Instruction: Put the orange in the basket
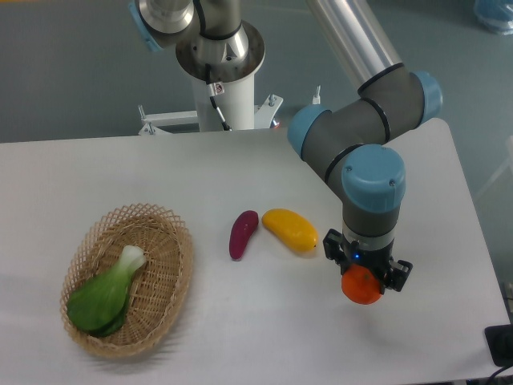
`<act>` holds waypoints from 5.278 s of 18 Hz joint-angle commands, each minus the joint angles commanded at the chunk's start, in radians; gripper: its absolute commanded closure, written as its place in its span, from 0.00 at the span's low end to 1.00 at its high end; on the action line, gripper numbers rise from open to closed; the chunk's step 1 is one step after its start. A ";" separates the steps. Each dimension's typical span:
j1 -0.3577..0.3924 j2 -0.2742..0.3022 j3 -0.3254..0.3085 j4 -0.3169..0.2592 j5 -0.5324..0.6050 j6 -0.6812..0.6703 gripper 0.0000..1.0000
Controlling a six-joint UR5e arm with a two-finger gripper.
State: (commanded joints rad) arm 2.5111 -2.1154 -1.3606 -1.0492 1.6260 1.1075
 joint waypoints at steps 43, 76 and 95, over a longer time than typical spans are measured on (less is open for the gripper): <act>-0.531 -0.003 -0.052 0.011 -0.044 -0.330 0.32; -0.203 0.049 -0.018 0.032 -0.213 -0.303 0.00; 0.087 0.015 -0.012 0.011 -0.081 0.096 0.00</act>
State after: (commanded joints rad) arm 2.5986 -2.1000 -1.3729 -1.0385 1.5447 1.2040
